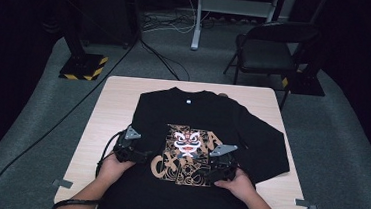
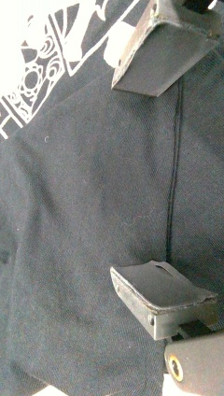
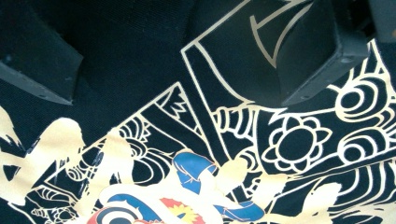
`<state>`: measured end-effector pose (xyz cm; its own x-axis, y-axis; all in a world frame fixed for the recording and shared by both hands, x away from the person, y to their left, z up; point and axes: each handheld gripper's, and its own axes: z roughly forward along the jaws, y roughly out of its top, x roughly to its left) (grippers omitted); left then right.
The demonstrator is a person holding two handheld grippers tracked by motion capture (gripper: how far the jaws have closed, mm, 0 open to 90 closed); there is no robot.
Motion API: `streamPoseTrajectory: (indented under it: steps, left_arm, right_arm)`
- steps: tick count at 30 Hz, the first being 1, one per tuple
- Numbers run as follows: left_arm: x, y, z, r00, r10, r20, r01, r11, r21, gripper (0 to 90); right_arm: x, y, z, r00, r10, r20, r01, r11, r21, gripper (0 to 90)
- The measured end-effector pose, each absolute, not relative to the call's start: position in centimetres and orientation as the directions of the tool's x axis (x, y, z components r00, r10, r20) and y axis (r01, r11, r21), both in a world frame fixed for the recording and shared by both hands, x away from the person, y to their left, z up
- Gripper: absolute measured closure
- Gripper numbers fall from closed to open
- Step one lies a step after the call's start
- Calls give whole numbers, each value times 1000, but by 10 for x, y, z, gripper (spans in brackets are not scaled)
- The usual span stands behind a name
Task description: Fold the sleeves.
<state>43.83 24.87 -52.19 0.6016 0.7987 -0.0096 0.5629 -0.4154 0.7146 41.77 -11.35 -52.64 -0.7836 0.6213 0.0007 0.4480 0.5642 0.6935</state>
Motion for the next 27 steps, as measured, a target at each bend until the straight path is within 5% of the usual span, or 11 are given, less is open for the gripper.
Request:
streamPoseTrajectory:
  steps: [6, 16, 27]
  left_arm:
    - [439, 252, -525, 620, 784, -21, 540, -408, 736, 91]
    - [440, 252, -525, 623, 782, -22, 539, -409, 736, 81]
    - [439, 253, -526, 624, 781, -20, 536, -409, 739, 75]
  right_arm:
    - [418, -112, -525, -778, 628, 2, 461, 569, 681, 6]
    - [423, -124, -507, -784, 619, 35, 482, 574, 662, 232]
    - [433, -167, -495, -706, 707, 35, 544, 511, 666, 359]
